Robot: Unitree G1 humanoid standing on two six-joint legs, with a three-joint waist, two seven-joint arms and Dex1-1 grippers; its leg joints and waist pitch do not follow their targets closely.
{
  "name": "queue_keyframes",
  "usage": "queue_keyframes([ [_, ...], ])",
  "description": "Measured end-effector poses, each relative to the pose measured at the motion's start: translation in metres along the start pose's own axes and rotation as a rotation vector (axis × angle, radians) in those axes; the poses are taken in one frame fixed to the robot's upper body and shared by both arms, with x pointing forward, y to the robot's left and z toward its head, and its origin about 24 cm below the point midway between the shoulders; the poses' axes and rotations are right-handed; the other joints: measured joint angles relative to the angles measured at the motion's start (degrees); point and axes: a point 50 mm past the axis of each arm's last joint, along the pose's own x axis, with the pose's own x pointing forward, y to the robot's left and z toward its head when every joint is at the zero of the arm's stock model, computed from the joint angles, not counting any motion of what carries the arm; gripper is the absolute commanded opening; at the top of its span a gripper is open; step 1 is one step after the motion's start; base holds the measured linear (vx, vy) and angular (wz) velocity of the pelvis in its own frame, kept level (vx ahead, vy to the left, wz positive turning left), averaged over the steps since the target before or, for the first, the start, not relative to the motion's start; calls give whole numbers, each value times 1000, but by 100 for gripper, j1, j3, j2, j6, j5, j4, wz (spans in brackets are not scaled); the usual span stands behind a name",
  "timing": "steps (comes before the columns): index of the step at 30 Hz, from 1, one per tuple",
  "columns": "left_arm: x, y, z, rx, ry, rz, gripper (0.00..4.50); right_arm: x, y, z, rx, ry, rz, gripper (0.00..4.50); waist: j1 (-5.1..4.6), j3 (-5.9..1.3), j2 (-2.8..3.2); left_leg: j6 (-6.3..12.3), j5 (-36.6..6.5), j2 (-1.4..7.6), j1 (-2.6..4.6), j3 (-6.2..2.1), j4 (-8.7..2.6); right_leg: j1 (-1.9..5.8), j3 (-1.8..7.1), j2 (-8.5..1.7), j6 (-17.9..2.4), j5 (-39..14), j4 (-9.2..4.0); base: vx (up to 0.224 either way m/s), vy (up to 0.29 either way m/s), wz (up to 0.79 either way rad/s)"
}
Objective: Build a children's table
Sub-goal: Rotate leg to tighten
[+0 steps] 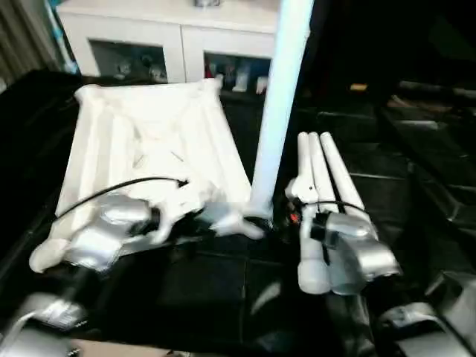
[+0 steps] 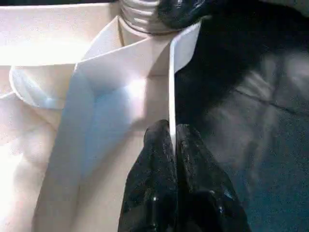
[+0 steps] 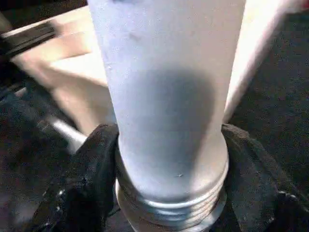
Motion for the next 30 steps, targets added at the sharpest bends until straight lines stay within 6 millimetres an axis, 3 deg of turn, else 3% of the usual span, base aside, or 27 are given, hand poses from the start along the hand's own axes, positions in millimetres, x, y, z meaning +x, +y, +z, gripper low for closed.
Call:
queue_keyframes([
  [6,39,0,24,-139,-13,127,0,18,-8,5,87,-15,-342,272,12,-3,25,0,3,-12,-12,2,0,1,12,-7,11,-6,-21,0,0,0],
  [11,52,-1,34,-154,-13,168,0,24,-11,9,98,-19,-478,272,34,-17,48,2,4,-13,-26,2,0,2,11,-8,-14,14,-26,0,0,0],
  [15,53,-1,36,-147,-16,173,0,24,-12,11,89,-36,-482,272,56,-31,70,2,4,-9,-37,-1,-6,-2,4,-7,-7,11,-23,0,0,0],
  [18,52,-2,37,-136,-16,171,0,18,-13,10,89,-56,-452,342,75,-30,73,2,4,-7,-53,-2,-11,-14,-2,-6,-5,10,-25,0,0,0],
  [23,46,7,34,-122,-14,253,0,11,-4,5,48,-49,-354,376,-21,-19,60,3,5,-3,-69,-10,-11,-33,-8,-2,1,16,-27,0,0,0],
  [26,47,7,35,-124,-25,260,0,3,-4,14,18,-62,-329,376,-4,-9,77,3,5,-3,-75,-10,-12,-35,-9,-3,3,14,-36,0,0,0],
  [28,46,8,36,-134,-33,264,44,-2,-7,23,-15,-87,-319,385,1,-7,87,4,5,-3,-77,-9,-12,-35,-8,-3,3,14,-44,0,0,0],
  [30,45,9,37,-169,-72,280,44,-11,-7,31,-36,-114,-292,385,11,-2,83,8,7,0,-88,-11,-15,-36,-15,0,4,15,-61,0,0,0],
])
